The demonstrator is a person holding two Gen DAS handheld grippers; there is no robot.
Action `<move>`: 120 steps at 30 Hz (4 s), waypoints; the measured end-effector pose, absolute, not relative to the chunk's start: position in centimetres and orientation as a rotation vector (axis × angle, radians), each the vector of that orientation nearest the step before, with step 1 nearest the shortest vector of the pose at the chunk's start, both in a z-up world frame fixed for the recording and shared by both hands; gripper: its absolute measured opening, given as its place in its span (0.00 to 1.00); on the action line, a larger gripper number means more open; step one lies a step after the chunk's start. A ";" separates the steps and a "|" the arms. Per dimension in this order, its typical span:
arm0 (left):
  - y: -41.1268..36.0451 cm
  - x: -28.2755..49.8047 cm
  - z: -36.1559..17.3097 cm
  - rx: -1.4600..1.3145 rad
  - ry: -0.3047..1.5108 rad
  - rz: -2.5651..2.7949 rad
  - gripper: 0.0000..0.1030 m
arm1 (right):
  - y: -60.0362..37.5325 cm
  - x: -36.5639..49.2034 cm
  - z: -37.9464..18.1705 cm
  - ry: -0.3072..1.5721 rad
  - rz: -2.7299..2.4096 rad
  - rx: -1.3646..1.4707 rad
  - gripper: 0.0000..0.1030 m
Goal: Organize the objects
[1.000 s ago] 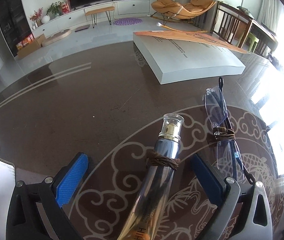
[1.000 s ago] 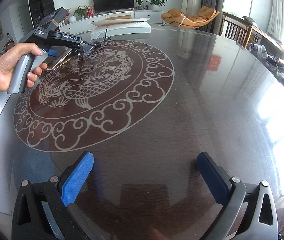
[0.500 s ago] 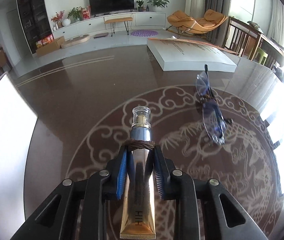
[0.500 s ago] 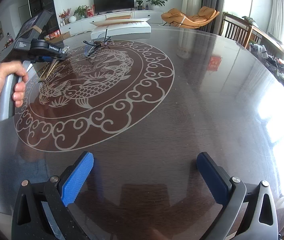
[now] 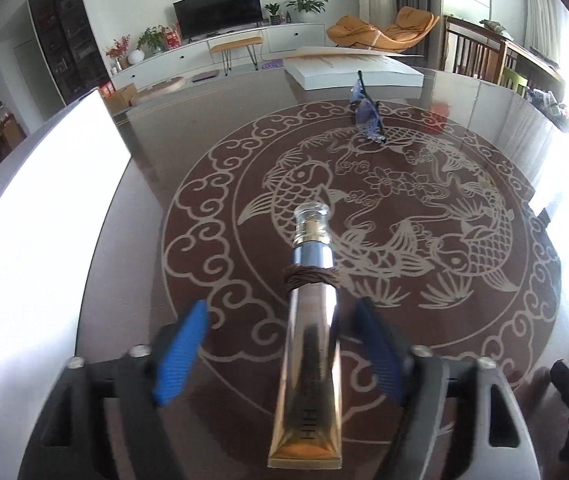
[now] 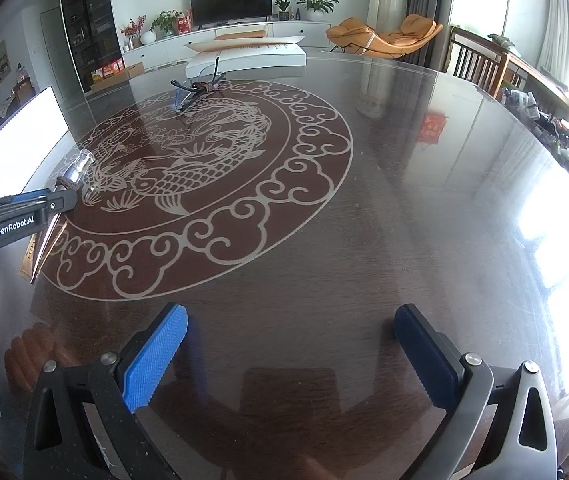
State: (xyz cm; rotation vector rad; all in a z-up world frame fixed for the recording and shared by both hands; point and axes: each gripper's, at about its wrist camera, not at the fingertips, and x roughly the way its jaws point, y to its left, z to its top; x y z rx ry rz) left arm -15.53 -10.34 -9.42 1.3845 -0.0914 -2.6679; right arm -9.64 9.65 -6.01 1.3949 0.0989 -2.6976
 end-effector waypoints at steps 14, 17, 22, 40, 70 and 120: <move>-11.6 -15.5 -10.6 1.414 0.085 -2.670 1.00 | 8.6 -12.2 -6.1 0.106 -2.683 1.416 1.00; -11.6 -15.6 -10.6 1.414 0.086 -2.670 1.00 | 6.6 -15.7 -6.2 0.132 -2.647 1.409 1.00; -11.6 -15.6 -10.6 1.414 0.085 -2.670 1.00 | 2.6 -21.8 -6.4 0.165 -2.612 1.382 1.00; -11.6 -15.6 -10.6 1.412 0.086 -2.669 1.00 | -5.7 -35.3 -5.9 0.226 -2.567 1.328 0.28; -11.7 -15.6 -10.7 1.416 0.089 -2.675 1.00 | 9.4 -6.2 -5.2 0.018 -2.713 1.319 0.38; -31.6 5.1 6.9 0.937 0.452 -2.819 0.24 | -10.2 -6.1 10.8 -0.047 -2.132 1.117 0.29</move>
